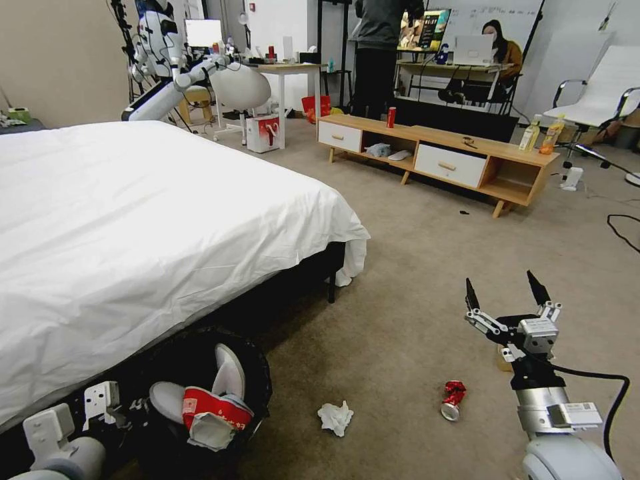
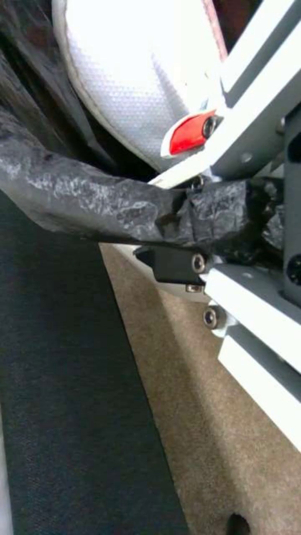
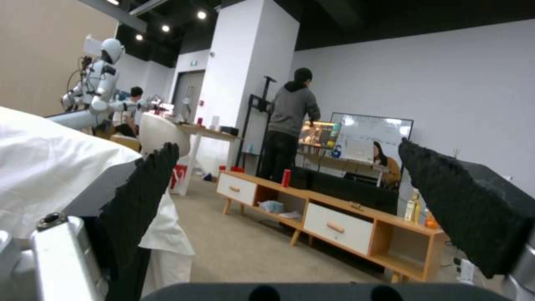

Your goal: Pick up the trash bin and place the garbage on the floor into it.

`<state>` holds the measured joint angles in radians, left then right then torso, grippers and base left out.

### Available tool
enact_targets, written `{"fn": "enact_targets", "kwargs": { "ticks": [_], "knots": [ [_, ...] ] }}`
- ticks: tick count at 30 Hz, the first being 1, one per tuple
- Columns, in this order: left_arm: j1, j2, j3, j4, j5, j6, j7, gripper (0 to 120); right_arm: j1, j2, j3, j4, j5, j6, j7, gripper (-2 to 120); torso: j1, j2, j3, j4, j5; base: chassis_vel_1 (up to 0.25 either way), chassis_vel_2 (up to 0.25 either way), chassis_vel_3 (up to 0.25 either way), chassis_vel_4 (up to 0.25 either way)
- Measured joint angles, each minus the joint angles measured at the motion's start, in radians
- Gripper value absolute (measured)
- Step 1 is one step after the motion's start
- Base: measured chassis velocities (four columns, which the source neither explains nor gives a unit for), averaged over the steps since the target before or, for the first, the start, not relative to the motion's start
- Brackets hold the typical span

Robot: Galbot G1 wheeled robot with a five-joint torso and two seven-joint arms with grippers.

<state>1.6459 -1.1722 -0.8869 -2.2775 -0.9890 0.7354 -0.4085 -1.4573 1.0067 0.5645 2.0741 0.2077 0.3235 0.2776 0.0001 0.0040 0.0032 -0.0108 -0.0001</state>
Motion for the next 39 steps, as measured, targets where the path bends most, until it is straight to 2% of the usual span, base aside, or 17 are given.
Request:
{"fn": "enact_targets", "kwargs": {
  "ticks": [9,13,14,15,18,19,20,21,24,27,29,30,31,32,35,38,39],
  "knots": [
    [0.004,0.002,-0.002,-0.001,0.001,0.0,0.002,1,0.003,0.0,0.001,-0.003,-0.003,-0.002,-0.002,100,0.0,0.0,0.0,0.0,0.0001,0.0,0.0,0.0,0.0],
    [0.003,0.004,-0.002,-0.001,0.0,0.0,0.002,1,0.019,-0.032,-0.007,0.001,0.001,-0.062,0.003,100,0.0,0.0,0.0,-0.0001,0.0,0.0,0.0,0.0,0.0],
    [0.001,0.006,-0.002,-0.001,0.0,0.0,0.002,1,0.039,-0.065,-0.031,0.008,0.029,-0.128,0.037,100,0.0,0.0,0.0,-0.0001,0.0001,0.0,0.0,0.0,0.0],
    [0.001,0.006,-0.002,-0.001,0.0,0.0,0.002,1,0.039,-0.065,-0.031,0.008,0.029,-0.128,0.037,100,0.0,0.0,0.0,-0.0001,0.0001,0.0,0.0,0.0,0.0],
    [-0.002,0.009,-0.003,-0.002,-0.003,0.0,0.002,1,0.101,-0.149,-0.094,0.038,0.154,-0.309,0.09,100,0.0,0.0,0.0,0.0,0.0,0.0,0.0,0.0,0.0],
    [-0.002,0.009,-0.003,-0.002,-0.003,0.0,0.002,1,0.101,-0.149,-0.094,0.038,0.154,-0.309,0.09,100,0.0,0.0,0.0,0.0,0.0,0.0,0.0,0.0,0.0],
    [-0.004,0.009,-0.003,-0.003,-0.004,0.0,0.002,1,0.142,-0.189,-0.138,0.055,0.246,-0.4,0.115,100,0.0,0.0,0.0,-0.0002,0.0001,0.0,0.0,0.0,0.0],
    [-0.004,0.009,-0.003,-0.003,-0.004,0.0,0.002,1,0.142,-0.189,-0.138,0.055,0.246,-0.4,0.115,100,0.0,0.0,0.0,-0.0002,0.0001,0.0,0.0,0.0,0.0],
    [-0.007,0.009,0.001,-0.005,-0.005,0.0,0.002,1,0.269,-0.27,-0.276,0.08,0.424,-0.541,0.172,100,0.0,0.0,0.0,0.0007,0.0001,0.0,0.0,0.0,0.0],
    [-0.012,0.011,0.004,-0.005,-0.006,0.0,0.001,1,0.303,-0.299,-0.321,0.087,0.497,-0.588,0.185,100,0.0,0.0,0.0,0.0006,0.0,0.0,0.0,0.0,0.0],
    [-0.024,0.018,0.013,0.001,-0.009,0.0,0.001,1,0.341,-0.345,-0.391,0.104,0.646,-0.684,0.206,100,0.0,0.0,0.0,0.0,0.0003,0.0,0.0,0.0,0.0],
    [-0.024,0.018,0.013,0.001,-0.009,0.0,0.001,1,0.341,-0.345,-0.391,0.104,0.646,-0.684,0.206,100,0.0,0.0,0.0,0.0,0.0003,0.0,0.0,0.0,0.0],
    [-0.033,0.024,0.02,0.008,-0.011,0.0,0.001,1,0.363,-0.364,-0.431,0.108,0.714,-0.729,0.215,100,0.0,0.0,0.0,-0.001,-0.0004,0.0,0.0,0.0,0.0],
    [-0.033,0.024,0.02,0.008,-0.011,0.0,0.001,1,0.363,-0.364,-0.431,0.108,0.714,-0.729,0.215,100,0.0,0.0,0.0,-0.001,-0.0004,0.0,0.0,0.0,0.0],
    [-0.035,0.025,0.023,0.012,-0.012,0.0,0.001,1,0.438,-0.362,-0.539,0.094,0.818,-0.786,0.238,100,0.0,0.0,0.0,-0.0005,0.0001,0.0,0.0,0.0,0.0],
    [-0.036,0.023,0.022,0.016,-0.012,0.0,0.001,1,0.592,-0.317,-0.755,0.042,0.942,-0.845,0.25,100,0.0,0.0,0.0,0.0004,0.0001,0.0,0.0,0.0,0.0],
    [-0.036,0.023,0.022,0.016,-0.012,0.0,0.001,1,0.592,-0.317,-0.755,0.042,0.942,-0.845,0.25,100,0.0,0.0,0.0,0.0004,0.0001,0.0,0.0,0.0,0.0]
  ]
}}
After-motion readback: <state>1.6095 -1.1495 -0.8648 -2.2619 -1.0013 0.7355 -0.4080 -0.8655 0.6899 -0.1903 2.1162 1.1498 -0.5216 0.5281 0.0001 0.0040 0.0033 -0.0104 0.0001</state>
